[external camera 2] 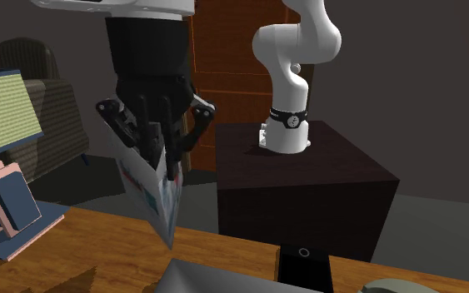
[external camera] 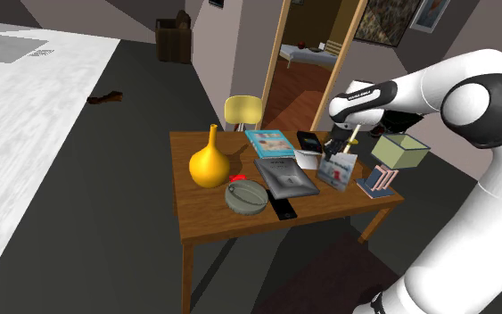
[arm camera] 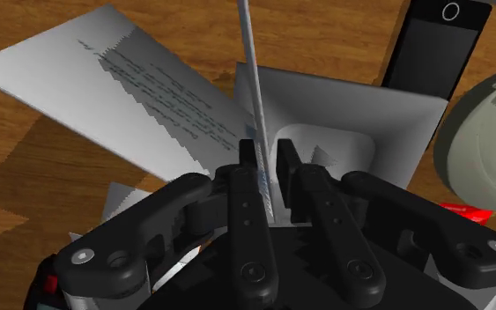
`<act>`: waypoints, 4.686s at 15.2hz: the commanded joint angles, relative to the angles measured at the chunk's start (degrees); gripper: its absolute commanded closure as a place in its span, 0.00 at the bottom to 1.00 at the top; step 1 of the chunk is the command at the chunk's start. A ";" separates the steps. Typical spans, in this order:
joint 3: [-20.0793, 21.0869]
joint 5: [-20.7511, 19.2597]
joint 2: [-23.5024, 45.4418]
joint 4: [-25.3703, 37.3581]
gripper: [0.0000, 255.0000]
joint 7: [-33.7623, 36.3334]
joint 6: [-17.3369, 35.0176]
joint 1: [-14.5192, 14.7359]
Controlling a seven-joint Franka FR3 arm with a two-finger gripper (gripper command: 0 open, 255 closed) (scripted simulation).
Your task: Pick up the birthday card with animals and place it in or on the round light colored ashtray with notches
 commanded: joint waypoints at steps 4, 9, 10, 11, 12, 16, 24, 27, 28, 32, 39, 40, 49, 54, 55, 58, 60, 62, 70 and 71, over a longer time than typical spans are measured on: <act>2.48 -1.23 -1.67 -0.95 1.00 7.10 -0.69 3.87; 5.34 -1.99 -2.44 -0.65 1.00 14.22 -1.84 7.72; 5.93 -2.08 -2.43 -0.40 1.00 15.60 -2.12 8.47; 6.52 -2.15 -2.37 -0.07 1.00 16.96 -2.42 9.21; 7.09 -2.21 -2.26 0.32 1.00 18.31 -2.73 9.96; 9.36 -2.33 -1.31 2.54 1.00 23.55 -4.14 12.87; 13.47 -2.37 2.97 10.24 1.00 33.28 -7.82 18.46; 14.82 -2.42 5.38 14.30 1.00 36.67 -9.58 20.48; 15.24 -2.44 6.29 15.81 1.00 37.77 -10.21 21.15; 15.94 -2.45 8.76 17.37 1.00 39.68 -9.36 22.32; 15.99 -2.34 10.85 14.79 1.00 39.72 -4.69 22.27; 16.00 -2.32 11.19 14.48 1.00 39.73 -4.03 22.26; 16.10 -2.13 14.70 12.28 1.00 39.74 1.67 22.17; 16.13 -2.06 15.89 11.82 1.00 39.74 3.32 22.14; 16.13 -2.06 15.89 11.82 1.00 39.74 3.32 22.14; 16.13 -2.06 15.89 11.82 1.00 39.74 3.32 22.14; 16.13 -2.06 15.89 11.82 1.00 39.74 3.32 22.14; 16.10 -2.04 15.92 11.90 0.00 39.60 3.27 22.04; 16.05 -2.29 12.05 13.92 0.00 39.89 -2.63 22.36; 16.05 -2.29 12.05 13.92 0.00 39.89 -2.63 22.36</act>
